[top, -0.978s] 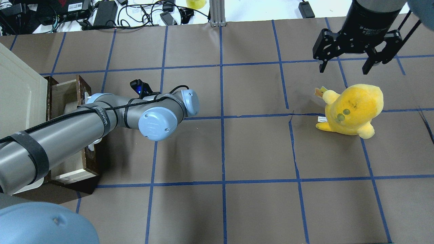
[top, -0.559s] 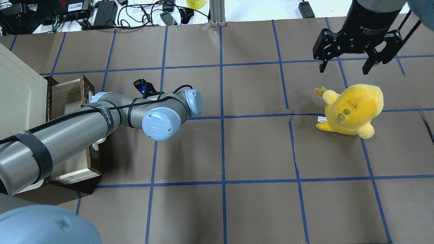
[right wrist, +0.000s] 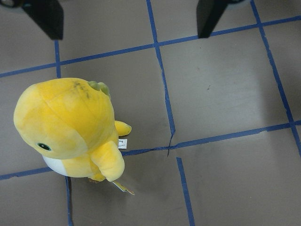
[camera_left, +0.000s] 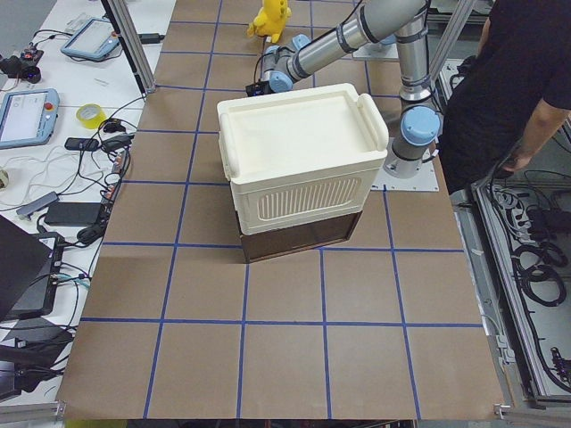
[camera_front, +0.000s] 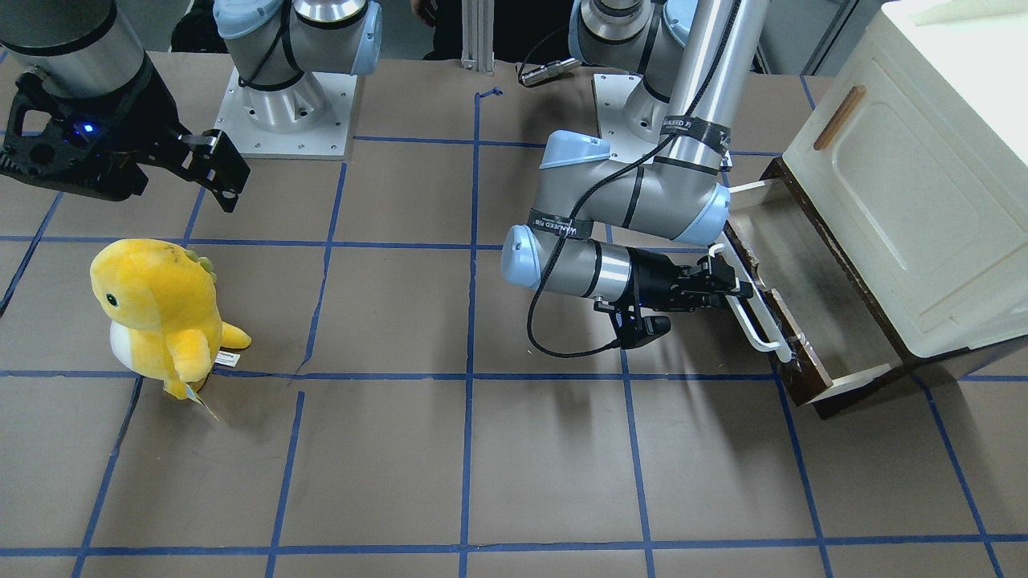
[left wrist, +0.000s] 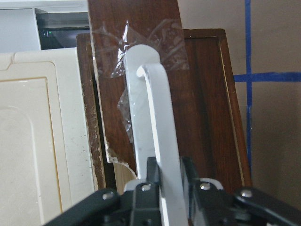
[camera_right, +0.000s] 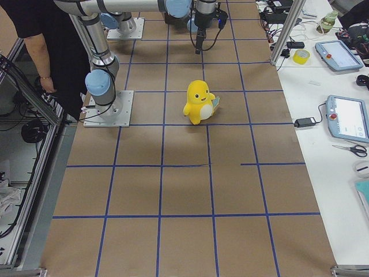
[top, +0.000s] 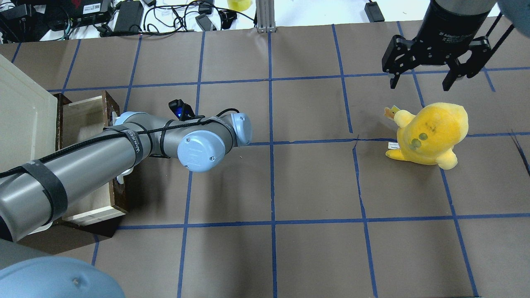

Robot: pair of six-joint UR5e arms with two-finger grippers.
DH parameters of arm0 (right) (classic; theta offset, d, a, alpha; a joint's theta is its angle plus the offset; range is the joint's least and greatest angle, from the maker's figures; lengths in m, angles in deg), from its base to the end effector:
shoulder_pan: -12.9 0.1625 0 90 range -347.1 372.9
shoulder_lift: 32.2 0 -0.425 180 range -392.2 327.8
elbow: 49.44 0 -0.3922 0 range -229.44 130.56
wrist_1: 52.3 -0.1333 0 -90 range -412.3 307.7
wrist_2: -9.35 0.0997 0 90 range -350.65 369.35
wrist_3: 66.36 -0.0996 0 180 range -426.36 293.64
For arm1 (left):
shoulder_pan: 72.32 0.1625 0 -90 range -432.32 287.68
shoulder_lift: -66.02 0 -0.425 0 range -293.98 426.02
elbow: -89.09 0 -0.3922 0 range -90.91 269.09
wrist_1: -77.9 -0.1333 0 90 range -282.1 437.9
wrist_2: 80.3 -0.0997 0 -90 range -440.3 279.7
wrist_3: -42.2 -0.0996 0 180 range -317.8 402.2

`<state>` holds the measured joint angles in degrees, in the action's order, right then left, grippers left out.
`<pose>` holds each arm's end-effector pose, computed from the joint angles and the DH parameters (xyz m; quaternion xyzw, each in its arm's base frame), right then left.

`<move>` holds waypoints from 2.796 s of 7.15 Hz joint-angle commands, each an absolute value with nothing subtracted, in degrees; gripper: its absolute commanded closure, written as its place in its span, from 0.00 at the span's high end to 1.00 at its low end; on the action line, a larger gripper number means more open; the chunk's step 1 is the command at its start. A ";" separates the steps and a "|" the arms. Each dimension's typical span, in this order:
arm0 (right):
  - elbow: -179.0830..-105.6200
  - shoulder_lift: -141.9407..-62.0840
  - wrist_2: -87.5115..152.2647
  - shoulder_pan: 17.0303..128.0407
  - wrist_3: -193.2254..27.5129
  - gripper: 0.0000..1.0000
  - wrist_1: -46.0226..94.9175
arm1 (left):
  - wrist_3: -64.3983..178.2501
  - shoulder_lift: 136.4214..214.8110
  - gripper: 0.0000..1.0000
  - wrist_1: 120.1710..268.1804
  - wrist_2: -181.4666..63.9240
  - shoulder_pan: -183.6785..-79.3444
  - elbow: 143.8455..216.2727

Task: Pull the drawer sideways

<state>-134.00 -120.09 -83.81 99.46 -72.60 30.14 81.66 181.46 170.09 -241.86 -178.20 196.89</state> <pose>0.0976 -0.5060 0.5035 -0.0833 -0.9955 -0.0362 0.0284 -0.1785 -0.4855 0.1845 0.0681 0.7787 0.0270 0.6231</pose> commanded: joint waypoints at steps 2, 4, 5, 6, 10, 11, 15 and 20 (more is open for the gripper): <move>-134.00 -120.10 -83.81 99.48 -72.60 1.00 30.14 | 80.61 179.32 1.00 170.88 -240.36 -178.49 195.71; -134.00 -120.10 -83.81 99.48 -72.60 1.00 30.14 | 70.91 176.78 1.00 170.71 -220.85 -178.75 189.07; -134.00 -120.10 -83.81 99.48 -72.60 1.00 30.14 | 63.71 174.85 1.00 170.71 -213.79 -178.93 184.76; -134.00 -120.10 -83.81 99.48 -72.60 1.00 30.14 | 59.29 172.74 1.00 170.71 -207.63 -179.01 182.80; -134.00 -120.10 -83.81 99.39 -72.60 1.00 30.14 | 46.07 158.69 1.00 164.73 -177.51 -173.08 180.85; -134.00 -120.10 -83.81 99.48 -72.60 1.00 30.14 | 43.28 155.79 1.00 165.08 -173.86 -169.73 180.85; -134.00 -120.10 -83.81 99.48 -72.60 1.00 30.14 | 38.67 149.70 0.97 166.83 -171.19 -163.20 181.46; -134.00 -120.10 -83.81 99.48 -72.60 1.00 30.14 | 38.77 150.40 1.00 165.87 -170.83 -163.37 180.94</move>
<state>-134.00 -120.09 -83.81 99.48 -72.59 30.14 38.89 150.37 165.88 -170.74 -163.38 181.05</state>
